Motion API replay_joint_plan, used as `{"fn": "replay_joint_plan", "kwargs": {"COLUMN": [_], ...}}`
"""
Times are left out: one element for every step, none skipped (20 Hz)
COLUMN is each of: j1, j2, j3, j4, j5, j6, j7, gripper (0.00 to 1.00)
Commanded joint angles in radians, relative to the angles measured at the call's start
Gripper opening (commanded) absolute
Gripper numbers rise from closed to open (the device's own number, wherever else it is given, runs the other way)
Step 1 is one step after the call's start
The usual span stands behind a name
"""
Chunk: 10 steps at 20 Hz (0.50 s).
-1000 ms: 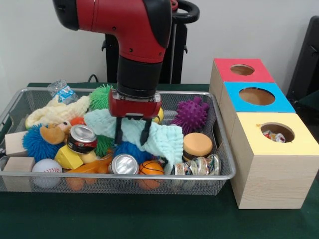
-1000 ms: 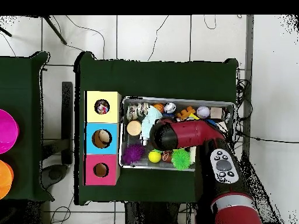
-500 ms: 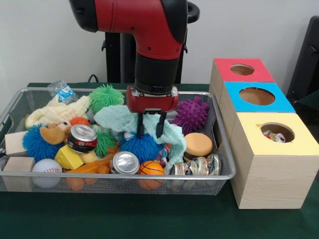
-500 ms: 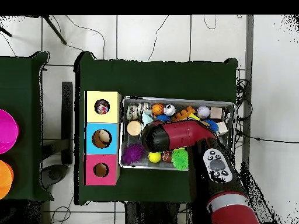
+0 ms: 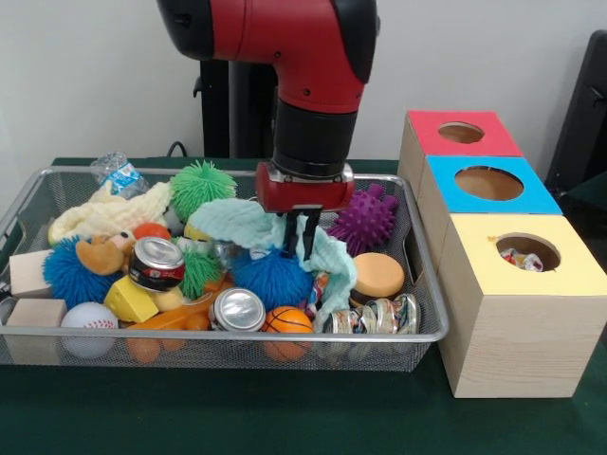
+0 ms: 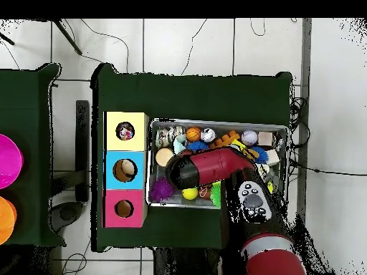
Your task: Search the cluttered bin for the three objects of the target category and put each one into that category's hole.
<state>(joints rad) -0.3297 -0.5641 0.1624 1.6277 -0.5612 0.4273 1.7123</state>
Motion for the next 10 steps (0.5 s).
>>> {"fn": "replay_joint_plan", "kwargs": {"j1": [0.032, 0.032, 0.034, 0.034, 0.029, 0.028, 0.017, -0.006, -0.027, -0.048], "j2": [0.025, 0.027, 0.027, 0.026, 0.022, 0.013, -0.035, -0.106, -0.189, -0.265], "j3": [0.001, 0.001, -0.001, -0.001, 0.005, 0.006, 0.019, 0.045, 0.069, 0.092], "j4": [0.027, 0.026, 0.023, 0.023, 0.026, 0.028, 0.050, 0.092, 0.140, 0.180], "j5": [-0.069, -0.070, -0.071, -0.072, -0.069, -0.071, -0.065, -0.038, -0.006, 0.030], "j6": [0.015, 0.015, 0.016, 0.023, 0.041, 0.054, 0.071, 0.126, 0.194, 0.259], "j7": [0.002, 0.000, 0.000, -0.005, -0.020, -0.033, -0.062, -0.115, -0.177, -0.233], "gripper": [0.00, 0.00, 0.00, 0.00, 0.00, 0.00, 0.00, 0.00, 0.00, 0.00]}}
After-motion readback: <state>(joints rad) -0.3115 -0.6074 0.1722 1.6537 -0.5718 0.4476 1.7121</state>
